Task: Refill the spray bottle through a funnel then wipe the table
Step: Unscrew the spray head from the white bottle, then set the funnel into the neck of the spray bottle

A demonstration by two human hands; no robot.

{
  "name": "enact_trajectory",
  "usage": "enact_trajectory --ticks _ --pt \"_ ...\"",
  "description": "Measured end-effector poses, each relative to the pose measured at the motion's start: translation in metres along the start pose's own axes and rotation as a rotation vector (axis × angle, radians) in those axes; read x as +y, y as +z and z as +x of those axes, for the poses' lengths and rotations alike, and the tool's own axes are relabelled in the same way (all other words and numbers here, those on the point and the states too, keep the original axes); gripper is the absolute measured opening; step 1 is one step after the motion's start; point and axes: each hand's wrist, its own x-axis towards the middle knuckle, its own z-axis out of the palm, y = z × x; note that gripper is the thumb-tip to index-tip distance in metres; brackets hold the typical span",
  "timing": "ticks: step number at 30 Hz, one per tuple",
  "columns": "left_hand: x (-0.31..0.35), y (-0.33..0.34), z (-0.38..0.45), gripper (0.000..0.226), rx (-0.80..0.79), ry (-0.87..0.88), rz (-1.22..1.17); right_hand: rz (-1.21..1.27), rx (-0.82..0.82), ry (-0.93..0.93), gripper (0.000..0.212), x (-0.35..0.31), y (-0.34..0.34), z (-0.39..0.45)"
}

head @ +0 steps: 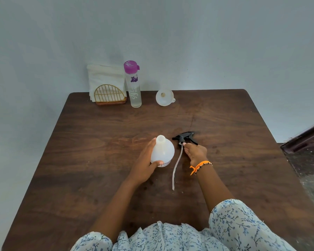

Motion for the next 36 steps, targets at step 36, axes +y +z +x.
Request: enact_trajectory --ticks 36 --pt "0.045 -0.053 0.079 0.027 0.275 -0.421 -0.448 -0.396 -0.243 -0.471 0.015 -0.07 0.098 0.041"
